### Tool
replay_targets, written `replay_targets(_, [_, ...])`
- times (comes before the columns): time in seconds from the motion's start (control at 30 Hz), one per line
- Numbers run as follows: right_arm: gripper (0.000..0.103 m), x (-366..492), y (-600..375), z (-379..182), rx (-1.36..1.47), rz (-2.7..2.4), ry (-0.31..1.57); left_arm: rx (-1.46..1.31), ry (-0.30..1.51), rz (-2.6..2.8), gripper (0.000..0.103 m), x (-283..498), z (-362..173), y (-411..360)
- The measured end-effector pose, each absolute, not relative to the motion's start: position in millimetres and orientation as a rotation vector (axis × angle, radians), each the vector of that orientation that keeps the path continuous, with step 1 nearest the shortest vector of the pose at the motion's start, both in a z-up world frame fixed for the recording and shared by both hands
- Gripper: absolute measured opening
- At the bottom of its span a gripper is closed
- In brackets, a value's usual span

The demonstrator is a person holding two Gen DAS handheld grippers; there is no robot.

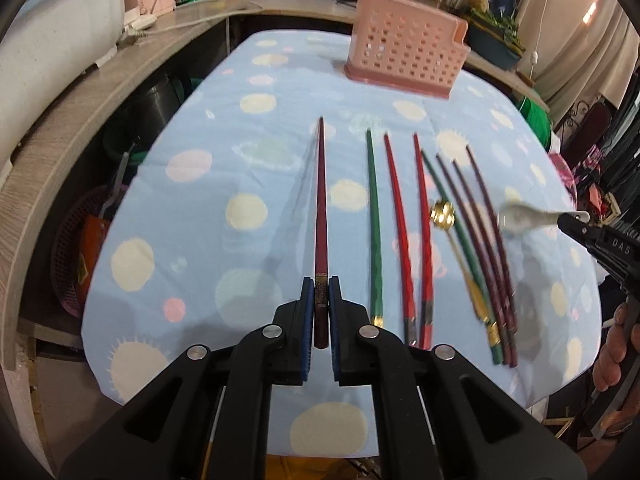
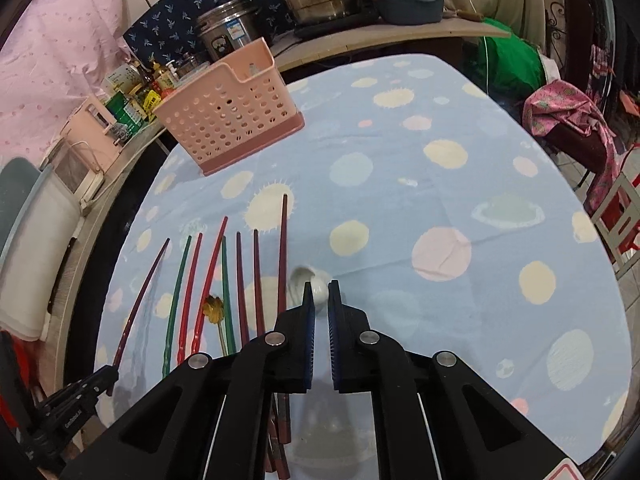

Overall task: Organize utensils
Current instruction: 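Lift both held utensils and carry them over the pink basket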

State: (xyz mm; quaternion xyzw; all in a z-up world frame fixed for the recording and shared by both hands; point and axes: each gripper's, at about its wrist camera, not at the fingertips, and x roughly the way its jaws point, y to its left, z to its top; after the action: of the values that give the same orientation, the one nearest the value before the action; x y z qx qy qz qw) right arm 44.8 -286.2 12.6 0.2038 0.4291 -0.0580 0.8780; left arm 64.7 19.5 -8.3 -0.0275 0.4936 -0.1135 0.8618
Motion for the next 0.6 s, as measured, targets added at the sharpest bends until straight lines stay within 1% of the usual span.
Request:
replay_targets(0.3, [0.006,58,-301,66,0.392,-0.110,0.785,-0.091,0.880,-0.240,0.007,106,78,21])
replay_targets(0.6, [0.006,129,-314,113,0.420,-0.070,0.680,-0.106,0.743,-0.261,0.007,178,152,5])
